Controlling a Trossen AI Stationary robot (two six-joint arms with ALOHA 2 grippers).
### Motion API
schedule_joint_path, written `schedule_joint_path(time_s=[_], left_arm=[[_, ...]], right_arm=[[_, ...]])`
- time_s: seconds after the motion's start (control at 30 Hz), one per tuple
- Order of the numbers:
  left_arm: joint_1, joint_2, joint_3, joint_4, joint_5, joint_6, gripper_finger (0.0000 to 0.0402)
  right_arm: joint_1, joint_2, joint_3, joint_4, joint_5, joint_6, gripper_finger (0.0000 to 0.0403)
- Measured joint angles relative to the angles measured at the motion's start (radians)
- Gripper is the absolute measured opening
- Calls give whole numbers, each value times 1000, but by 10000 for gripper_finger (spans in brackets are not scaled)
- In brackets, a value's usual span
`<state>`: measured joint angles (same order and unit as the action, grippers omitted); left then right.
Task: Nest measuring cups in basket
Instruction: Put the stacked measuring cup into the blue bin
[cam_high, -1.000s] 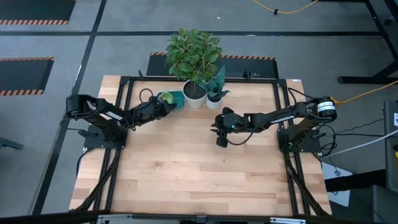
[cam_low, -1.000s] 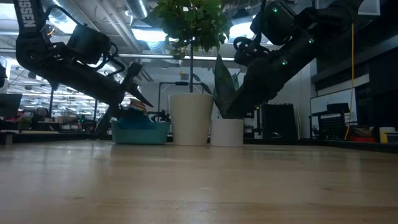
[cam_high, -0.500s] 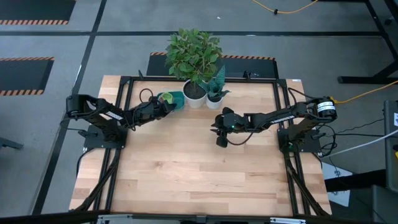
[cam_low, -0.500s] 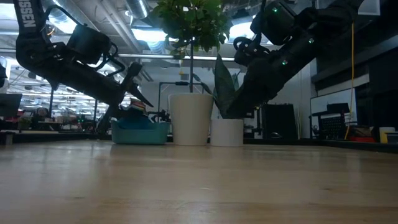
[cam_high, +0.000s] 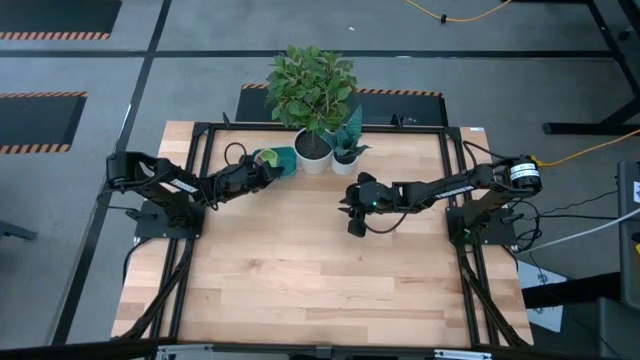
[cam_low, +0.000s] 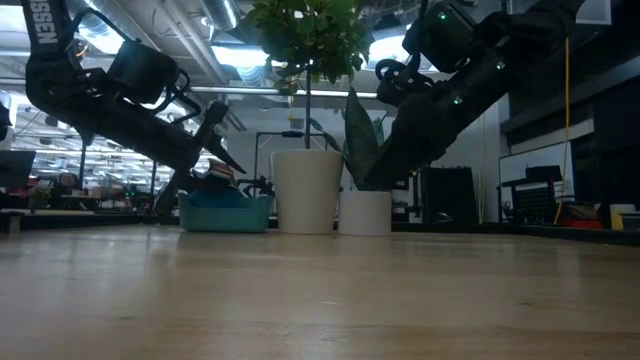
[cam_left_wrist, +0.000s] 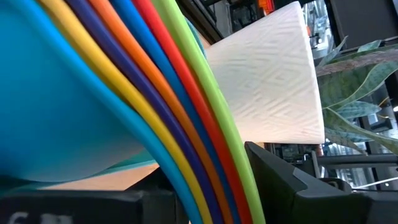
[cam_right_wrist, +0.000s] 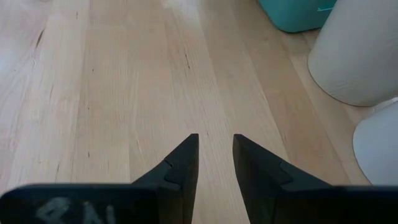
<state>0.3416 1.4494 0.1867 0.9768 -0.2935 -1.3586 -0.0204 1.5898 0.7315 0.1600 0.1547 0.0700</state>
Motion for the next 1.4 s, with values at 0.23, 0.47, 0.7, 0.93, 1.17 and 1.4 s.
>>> schedule_joint_path(time_s=[0.23,0.47,0.7,0.93,1.17,1.4], left_arm=[[0,0,0,0,0,5,126],[0,0,0,18,24,-21,129],[0,0,0,60,11,-23,129],[0,-1,0,90,10,-32,129],[0,-1,0,86,10,-79,129],[0,-1,0,79,-4,-89,135]], right_arm=[[0,0,0,0,0,0,104],[0,0,0,0,0,0,104],[0,0,0,0,1,0,104],[0,0,0,0,1,0,104],[0,0,0,0,1,0,104],[0,0,0,0,1,0,104]])
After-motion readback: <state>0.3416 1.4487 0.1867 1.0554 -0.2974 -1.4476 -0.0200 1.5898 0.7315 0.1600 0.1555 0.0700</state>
